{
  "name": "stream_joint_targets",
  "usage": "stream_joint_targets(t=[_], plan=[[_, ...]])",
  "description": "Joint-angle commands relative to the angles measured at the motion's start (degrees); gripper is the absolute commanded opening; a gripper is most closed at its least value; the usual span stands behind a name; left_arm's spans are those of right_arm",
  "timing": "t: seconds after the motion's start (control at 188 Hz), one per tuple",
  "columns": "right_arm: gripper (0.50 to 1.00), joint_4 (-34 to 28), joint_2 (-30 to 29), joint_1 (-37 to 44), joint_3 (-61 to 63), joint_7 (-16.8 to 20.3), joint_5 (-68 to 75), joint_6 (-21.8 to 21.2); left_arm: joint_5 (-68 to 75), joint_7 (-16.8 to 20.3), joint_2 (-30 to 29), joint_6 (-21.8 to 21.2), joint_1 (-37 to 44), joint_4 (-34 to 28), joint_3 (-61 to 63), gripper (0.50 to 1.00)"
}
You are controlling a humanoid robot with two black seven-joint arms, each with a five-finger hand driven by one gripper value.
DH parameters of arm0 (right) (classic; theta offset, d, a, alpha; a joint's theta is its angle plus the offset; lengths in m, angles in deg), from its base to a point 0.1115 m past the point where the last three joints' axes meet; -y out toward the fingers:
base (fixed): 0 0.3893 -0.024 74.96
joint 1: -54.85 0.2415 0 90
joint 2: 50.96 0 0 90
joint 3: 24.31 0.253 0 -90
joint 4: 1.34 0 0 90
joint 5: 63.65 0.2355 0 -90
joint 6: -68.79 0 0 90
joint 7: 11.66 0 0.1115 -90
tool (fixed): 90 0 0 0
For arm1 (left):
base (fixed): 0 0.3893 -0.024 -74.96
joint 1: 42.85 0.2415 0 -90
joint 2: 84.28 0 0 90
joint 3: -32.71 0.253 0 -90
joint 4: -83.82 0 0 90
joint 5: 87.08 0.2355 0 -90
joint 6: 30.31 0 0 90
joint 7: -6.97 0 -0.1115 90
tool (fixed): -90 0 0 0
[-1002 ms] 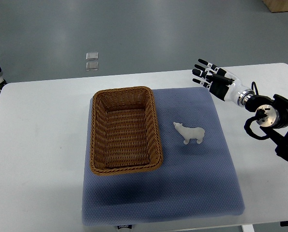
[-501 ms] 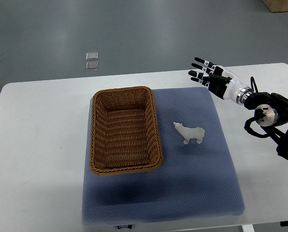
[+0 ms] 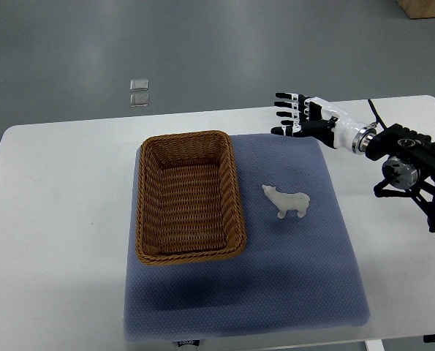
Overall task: Place white bear in brown basket with right hand
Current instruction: 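Move the right hand down over the white polar bear figurine, then close the right hand fingers around the white bear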
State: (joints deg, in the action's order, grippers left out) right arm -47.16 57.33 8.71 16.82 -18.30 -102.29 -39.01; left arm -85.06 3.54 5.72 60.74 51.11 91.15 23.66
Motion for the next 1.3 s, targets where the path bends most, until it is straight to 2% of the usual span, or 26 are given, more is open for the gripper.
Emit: stream_joint_targets(t=[0.0, 0.128, 0.272, 0.421, 0.538, 0.65, 0.848, 1.296], plan=[[0.93, -1.0, 1.1, 0.9, -0.2, -1.3, -5.8, -2.7, 0.0, 0.1, 0.0, 0.0, 0.0, 0.0, 0.0, 1.0], [0.93, -3.1, 3.7, 1.4, -0.2, -2.8, -15.9, -6.8, 0.0, 0.0, 0.0, 0.0, 0.0, 0.0, 0.0, 1.0], [0.93, -6.9, 8.0, 1.0, -0.3, -6.5, -26.3, -10.7, 0.0, 0.0, 0.0, 0.0, 0.0, 0.0, 0.0, 1.0], [0.93, -10.3, 12.5, 0.7, -3.7, -10.4, -31.0, -11.6, 0.0, 0.0, 0.0, 0.0, 0.0, 0.0, 0.0, 1.0], [0.93, -14.0, 15.4, 0.3, -7.5, -11.4, -31.1, -10.6, 0.0, 0.0, 0.0, 0.0, 0.0, 0.0, 0.0, 1.0], [0.93, -17.0, 16.2, -0.8, -10.5, -11.4, -32.6, -7.5, 0.0, 0.0, 0.0, 0.0, 0.0, 0.0, 0.0, 1.0], [0.928, -17.5, 15.4, -2.6, -12.1, -11.5, -38.4, -1.9, 0.0, 0.0, 0.0, 0.0, 0.0, 0.0, 0.0, 1.0], [0.924, -17.4, 12.9, -3.5, -13.5, -11.0, -41.3, 1.1, 0.0, 0.0, 0.0, 0.0, 0.0, 0.0, 0.0, 1.0]])
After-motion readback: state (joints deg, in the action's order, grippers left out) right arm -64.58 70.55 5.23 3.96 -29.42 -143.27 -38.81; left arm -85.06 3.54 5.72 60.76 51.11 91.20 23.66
